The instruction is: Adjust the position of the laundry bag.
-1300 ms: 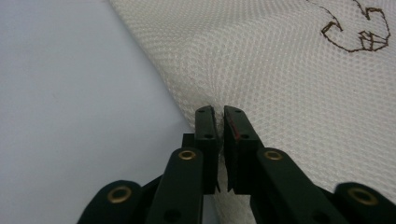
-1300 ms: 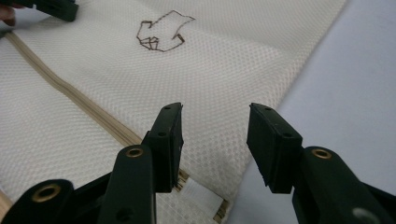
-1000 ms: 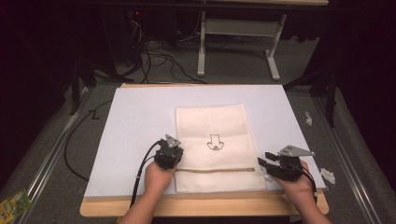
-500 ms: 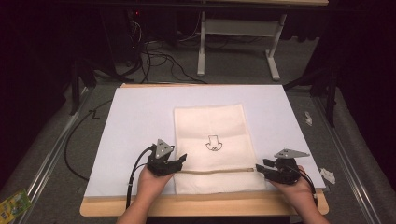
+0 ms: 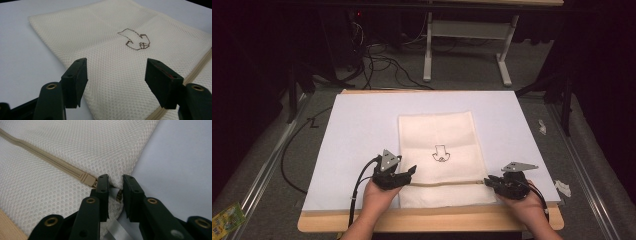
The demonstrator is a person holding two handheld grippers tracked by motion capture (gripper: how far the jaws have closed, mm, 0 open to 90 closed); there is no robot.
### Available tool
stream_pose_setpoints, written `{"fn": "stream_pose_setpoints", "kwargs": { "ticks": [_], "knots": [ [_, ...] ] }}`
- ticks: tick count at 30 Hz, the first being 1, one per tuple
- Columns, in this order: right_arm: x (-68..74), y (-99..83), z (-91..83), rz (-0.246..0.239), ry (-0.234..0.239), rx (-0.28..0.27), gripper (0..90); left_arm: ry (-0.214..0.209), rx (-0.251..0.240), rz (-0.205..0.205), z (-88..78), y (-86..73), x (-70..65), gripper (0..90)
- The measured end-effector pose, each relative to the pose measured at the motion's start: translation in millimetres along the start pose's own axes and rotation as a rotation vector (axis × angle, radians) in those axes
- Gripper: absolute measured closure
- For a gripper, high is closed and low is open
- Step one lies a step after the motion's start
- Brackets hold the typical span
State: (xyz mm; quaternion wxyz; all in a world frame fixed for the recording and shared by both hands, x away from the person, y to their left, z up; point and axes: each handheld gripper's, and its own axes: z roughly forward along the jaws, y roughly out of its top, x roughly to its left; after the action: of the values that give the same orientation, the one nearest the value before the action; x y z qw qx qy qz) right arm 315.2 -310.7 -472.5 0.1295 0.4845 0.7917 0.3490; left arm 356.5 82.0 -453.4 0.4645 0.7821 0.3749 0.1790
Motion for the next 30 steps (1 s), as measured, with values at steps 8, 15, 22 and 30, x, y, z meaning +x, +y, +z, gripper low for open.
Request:
{"fn": "stream_pose_setpoints", "kwargs": {
  "ticks": [8,15,22,30],
  "knots": [
    [3.9,2.3,-1.4,-0.054,0.01,0.002,84.4,-0.076,-0.005,0.008,2.2,4.6,-11.3,36.7],
    [8.3,5.5,-6.1,-0.082,0.011,-0.027,84.6,-0.128,-0.025,0.053,4.0,9.7,-27.8,39.7],
    [11.8,12.4,-13.0,-0.104,0.026,-0.07,84.6,-0.197,0.023,0.075,12.8,15.9,-53.7,39.9],
    [13.2,15.6,-18.8,-0.107,0.026,-0.11,84.7,-0.305,0.026,0.046,35.1,27.8,-88.2,44.5]
  ]
}}
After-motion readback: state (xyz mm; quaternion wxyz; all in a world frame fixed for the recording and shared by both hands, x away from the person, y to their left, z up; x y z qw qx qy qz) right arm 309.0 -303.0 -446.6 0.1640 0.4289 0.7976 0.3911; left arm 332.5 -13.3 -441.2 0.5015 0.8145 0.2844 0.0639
